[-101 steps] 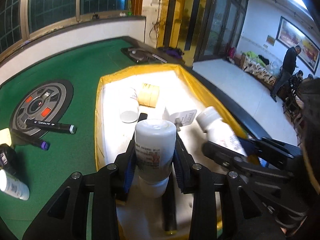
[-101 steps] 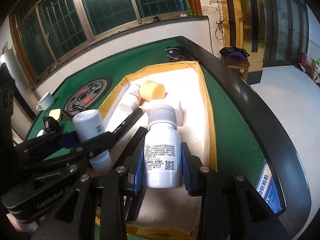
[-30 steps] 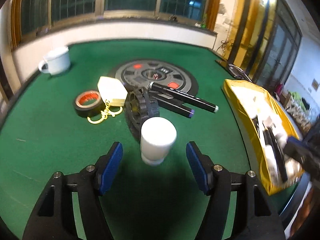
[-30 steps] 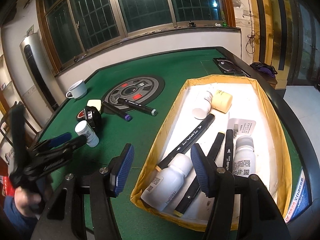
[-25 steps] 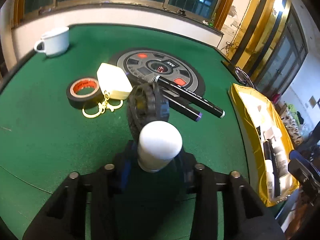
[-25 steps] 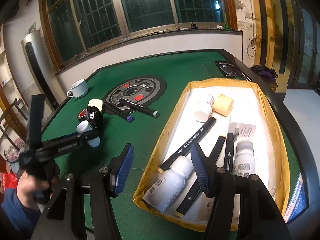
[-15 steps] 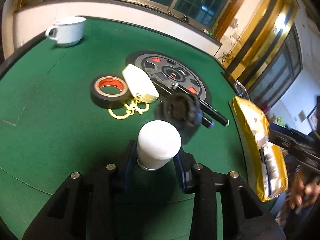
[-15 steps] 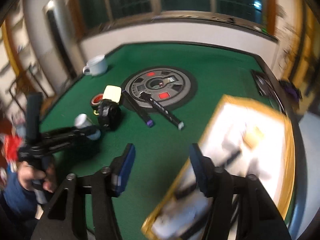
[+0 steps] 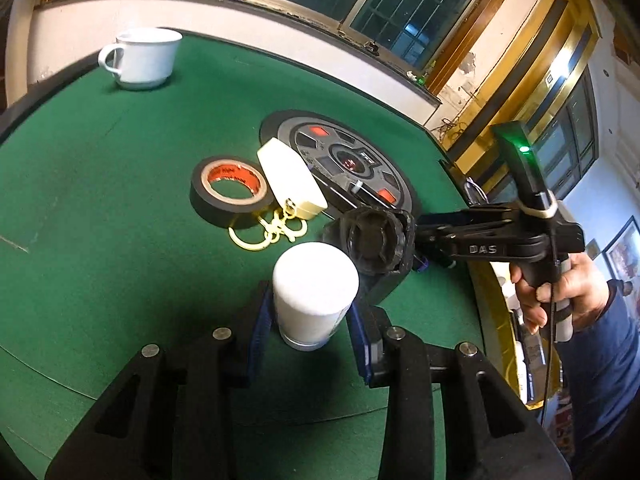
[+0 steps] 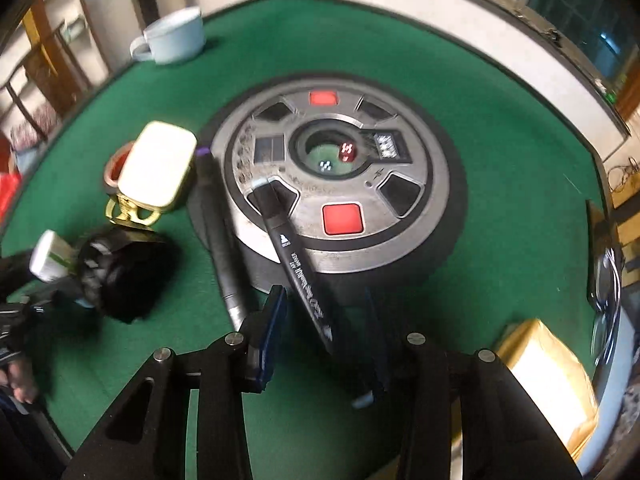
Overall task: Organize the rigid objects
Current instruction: 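Grasp a white cylindrical bottle with the left tool while the right tool grasps a black marker, then carry the white bottle and black marker over the tray with both tools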
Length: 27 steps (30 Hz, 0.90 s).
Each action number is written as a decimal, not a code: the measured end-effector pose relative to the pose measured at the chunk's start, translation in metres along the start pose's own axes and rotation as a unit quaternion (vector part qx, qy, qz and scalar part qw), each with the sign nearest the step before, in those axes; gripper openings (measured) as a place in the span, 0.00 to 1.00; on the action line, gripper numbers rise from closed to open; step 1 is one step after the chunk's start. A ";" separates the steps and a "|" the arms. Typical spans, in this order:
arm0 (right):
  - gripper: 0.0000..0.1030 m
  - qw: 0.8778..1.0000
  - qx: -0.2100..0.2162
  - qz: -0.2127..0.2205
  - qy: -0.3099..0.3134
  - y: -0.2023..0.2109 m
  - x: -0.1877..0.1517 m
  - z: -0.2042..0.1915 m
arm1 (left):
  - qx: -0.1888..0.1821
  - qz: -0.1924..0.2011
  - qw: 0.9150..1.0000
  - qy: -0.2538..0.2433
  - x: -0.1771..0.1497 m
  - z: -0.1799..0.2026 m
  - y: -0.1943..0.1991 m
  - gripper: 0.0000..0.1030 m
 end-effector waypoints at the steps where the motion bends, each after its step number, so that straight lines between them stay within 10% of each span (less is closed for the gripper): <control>1: 0.32 1.000 0.006 -0.009 0.000 -0.006 0.001 0.000 | 0.001 0.001 1.000 -0.001 0.000 0.000 0.000 0.32; 4: 0.14 1.000 0.009 -0.005 -0.030 -0.006 0.005 0.001 | 0.003 0.002 1.000 -0.003 0.001 0.000 0.001 0.32; 11: 0.13 0.980 0.035 0.048 -0.192 0.032 -0.034 -0.006 | 0.003 0.006 1.000 -0.005 0.001 0.001 0.003 0.32; 19: 0.13 0.957 0.082 0.171 -0.217 0.094 -0.100 -0.072 | -0.002 0.024 1.000 -0.018 0.001 0.005 0.009 0.31; 27: 0.13 0.947 0.103 0.204 -0.225 0.086 -0.113 -0.106 | -0.019 0.049 0.998 -0.037 0.000 0.014 0.021 0.31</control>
Point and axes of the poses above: each gripper's, at about its wrist camera, not at the fingertips, and y roughly against the way its jaws point, z to its right, x to its top, the point moved 4 cm from there along -y, roughly the way its jaws point, and after that the axes turned 11 degrees about y, right-handed, at the moved point
